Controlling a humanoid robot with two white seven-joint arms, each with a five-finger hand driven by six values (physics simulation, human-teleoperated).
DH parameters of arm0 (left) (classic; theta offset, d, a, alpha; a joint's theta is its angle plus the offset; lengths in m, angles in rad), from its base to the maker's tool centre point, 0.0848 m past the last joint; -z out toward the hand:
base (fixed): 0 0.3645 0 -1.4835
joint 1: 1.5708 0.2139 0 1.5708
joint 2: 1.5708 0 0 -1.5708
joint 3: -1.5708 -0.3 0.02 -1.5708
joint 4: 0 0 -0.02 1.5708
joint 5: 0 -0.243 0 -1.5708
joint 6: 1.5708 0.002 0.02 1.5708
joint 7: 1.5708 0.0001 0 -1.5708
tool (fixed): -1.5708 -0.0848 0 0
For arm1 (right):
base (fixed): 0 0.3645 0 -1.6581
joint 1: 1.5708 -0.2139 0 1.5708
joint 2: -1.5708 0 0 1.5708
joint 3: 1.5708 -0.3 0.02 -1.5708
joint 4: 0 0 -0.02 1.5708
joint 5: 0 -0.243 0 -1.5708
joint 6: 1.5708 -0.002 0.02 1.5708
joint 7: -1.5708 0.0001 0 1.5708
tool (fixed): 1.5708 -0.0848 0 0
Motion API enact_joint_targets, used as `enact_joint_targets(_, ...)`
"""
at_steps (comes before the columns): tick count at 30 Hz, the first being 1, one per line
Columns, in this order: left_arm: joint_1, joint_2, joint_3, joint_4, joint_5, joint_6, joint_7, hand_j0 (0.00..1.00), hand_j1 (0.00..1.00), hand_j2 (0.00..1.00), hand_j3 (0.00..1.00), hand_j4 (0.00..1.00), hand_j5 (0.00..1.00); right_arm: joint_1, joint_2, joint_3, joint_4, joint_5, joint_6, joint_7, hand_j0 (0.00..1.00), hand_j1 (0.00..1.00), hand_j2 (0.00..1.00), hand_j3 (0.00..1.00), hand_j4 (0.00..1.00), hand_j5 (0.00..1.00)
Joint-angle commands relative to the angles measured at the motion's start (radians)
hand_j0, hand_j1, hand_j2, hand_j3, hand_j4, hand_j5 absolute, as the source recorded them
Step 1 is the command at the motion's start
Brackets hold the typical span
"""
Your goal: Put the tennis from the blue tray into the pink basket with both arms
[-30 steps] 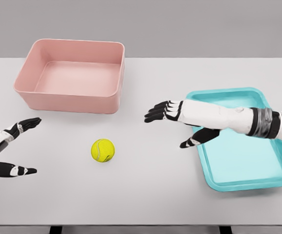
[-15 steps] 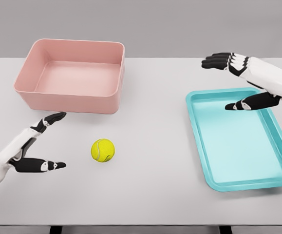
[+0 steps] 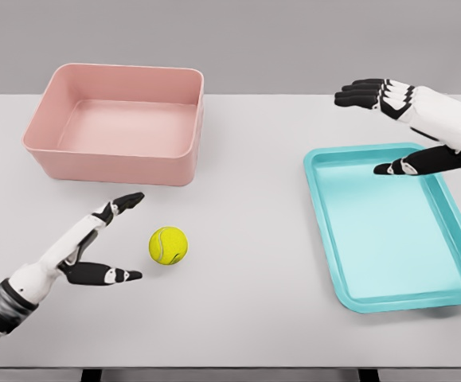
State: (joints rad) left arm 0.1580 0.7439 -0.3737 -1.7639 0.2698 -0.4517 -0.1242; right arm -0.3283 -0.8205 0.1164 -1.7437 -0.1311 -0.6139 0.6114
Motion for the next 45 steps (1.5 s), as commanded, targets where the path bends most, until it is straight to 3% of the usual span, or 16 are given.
enact_joint_targets(1, 0.000, -0.003, -0.008, 0.000, 0.002, 0.064, 0.000, 1.00, 1.00, 1.00, 1.00, 1.00, 1.00, -0.003, -0.002, -0.001, 0.000, -0.007, 0.003, -0.001, 1.00, 1.00, 1.00, 1.00, 1.00, 1.00)
enact_joint_targets(6, -0.015, -0.006, -0.030, 0.001, -0.007, 0.068, 0.002, 1.00, 1.00, 1.00, 1.00, 1.00, 1.00, 0.002, 0.003, 0.009, 0.000, -0.007, 0.003, -0.001, 1.00, 1.00, 1.00, 1.00, 1.00, 1.00)
enact_joint_targets(10, -0.035, -0.023, -0.030, 0.004, -0.103, 0.057, 0.006, 1.00, 1.00, 1.00, 1.00, 1.00, 1.00, 0.006, 0.004, 0.011, 0.001, -0.005, 0.003, -0.001, 1.00, 1.00, 1.00, 1.00, 1.00, 1.00)
enact_joint_targets(24, -0.066, -0.087, -0.054, 0.030, -0.132, 0.108, 0.006, 1.00, 1.00, 1.00, 1.00, 1.00, 1.00, 0.009, -0.003, 0.017, -0.008, -0.005, 0.003, -0.001, 1.00, 1.00, 1.00, 1.00, 1.00, 1.00)
enact_joint_targets(38, -0.095, -0.100, -0.085, 0.070, -0.144, 0.139, 0.008, 0.97, 0.97, 0.97, 0.97, 0.97, 0.97, 0.015, -0.002, 0.017, -0.010, -0.005, 0.003, -0.001, 1.00, 1.00, 1.00, 1.00, 1.00, 1.00)
enact_joint_targets(45, -0.098, -0.112, -0.096, 0.075, -0.167, 0.139, 0.008, 0.91, 0.91, 0.91, 0.91, 0.91, 0.91, 0.023, -0.002, 0.017, -0.010, -0.005, 0.003, -0.001, 1.00, 1.00, 1.00, 1.00, 1.00, 1.00)
